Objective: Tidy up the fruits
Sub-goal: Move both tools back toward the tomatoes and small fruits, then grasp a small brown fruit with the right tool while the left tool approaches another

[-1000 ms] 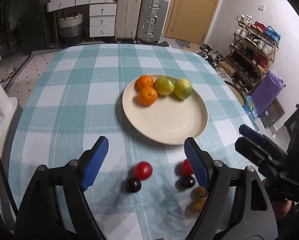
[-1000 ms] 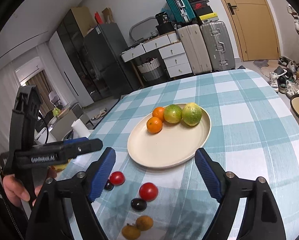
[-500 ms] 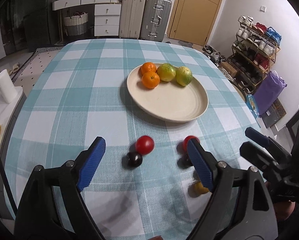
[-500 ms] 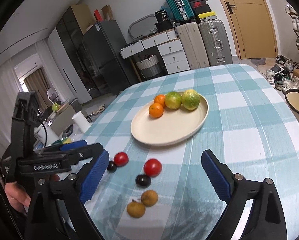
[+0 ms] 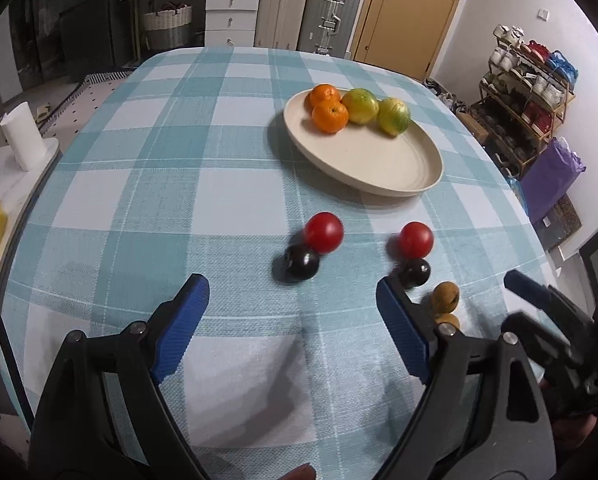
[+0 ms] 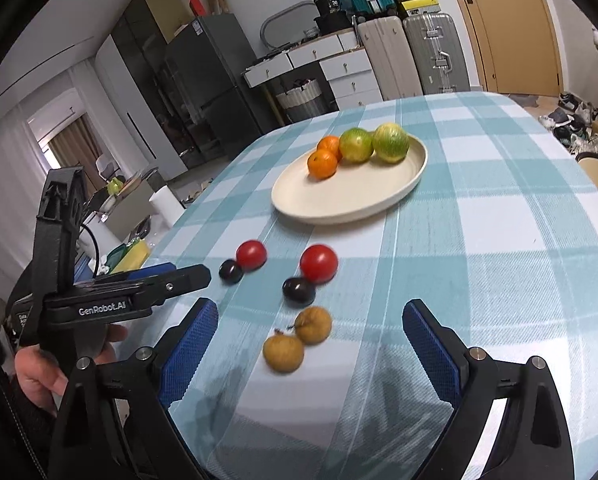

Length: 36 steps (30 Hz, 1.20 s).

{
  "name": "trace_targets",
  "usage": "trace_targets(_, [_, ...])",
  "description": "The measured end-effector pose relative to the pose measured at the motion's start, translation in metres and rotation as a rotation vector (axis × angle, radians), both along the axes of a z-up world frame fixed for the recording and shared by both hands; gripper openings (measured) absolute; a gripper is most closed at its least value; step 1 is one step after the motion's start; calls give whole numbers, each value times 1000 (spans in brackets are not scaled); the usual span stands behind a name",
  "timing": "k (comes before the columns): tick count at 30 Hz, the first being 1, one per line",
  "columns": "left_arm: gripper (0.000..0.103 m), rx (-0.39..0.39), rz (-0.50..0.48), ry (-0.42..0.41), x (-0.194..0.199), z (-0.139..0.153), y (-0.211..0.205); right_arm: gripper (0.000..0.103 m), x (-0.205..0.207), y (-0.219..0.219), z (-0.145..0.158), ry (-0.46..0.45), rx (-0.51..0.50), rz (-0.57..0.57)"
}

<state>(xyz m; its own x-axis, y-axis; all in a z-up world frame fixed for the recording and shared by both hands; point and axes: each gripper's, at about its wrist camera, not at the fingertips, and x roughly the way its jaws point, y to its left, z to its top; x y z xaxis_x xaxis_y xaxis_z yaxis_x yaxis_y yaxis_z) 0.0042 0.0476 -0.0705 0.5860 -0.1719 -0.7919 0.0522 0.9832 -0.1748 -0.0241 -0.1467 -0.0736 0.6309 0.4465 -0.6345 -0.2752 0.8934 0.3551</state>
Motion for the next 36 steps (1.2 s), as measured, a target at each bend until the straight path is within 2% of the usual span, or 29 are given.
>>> trace_targets(5, [90, 1, -4, 8, -3, -4, 1, 96, -8, 11, -7, 12, -18, 24])
trace_targets(9, [99, 22, -4, -8, -6, -4, 2, 96, -10, 16, -14, 43, -1, 52])
trace_targets(15, [102, 1, 10, -3, -5, -5, 7, 91, -14, 27, -19, 49, -8, 86])
trace_targets(17, [102, 12, 5, 1, -5, -6, 7, 82, -13, 29, -21, 55, -8, 88])
trace_targets(20, [102, 55, 14, 1, -5, -7, 4, 76, -11, 32, -26, 70, -17, 89])
trace_targets(22, [102, 63, 13, 4, -5, -8, 4, 69, -10, 34, -27, 74, -27, 86])
trace_targets(24, [102, 63, 15, 10, -5, -9, 4, 67, -9, 36, -28, 70, -48, 80])
trace_targets(27, [102, 55, 14, 14, -4, -9, 4, 49, -6, 36, -30, 76, -48, 75])
trace_targets(28, [102, 57, 14, 13, -5, -9, 3, 34, -5, 36, -31, 81, -47, 78])
trace_targets(29, [102, 58, 11, 12, -5, -9, 3, 28, -4, 37, -33, 86, -46, 89])
trace_targets(36, [102, 35, -11, 19, -4, -9, -3, 28, -14, 32, -28, 32, -41, 98])
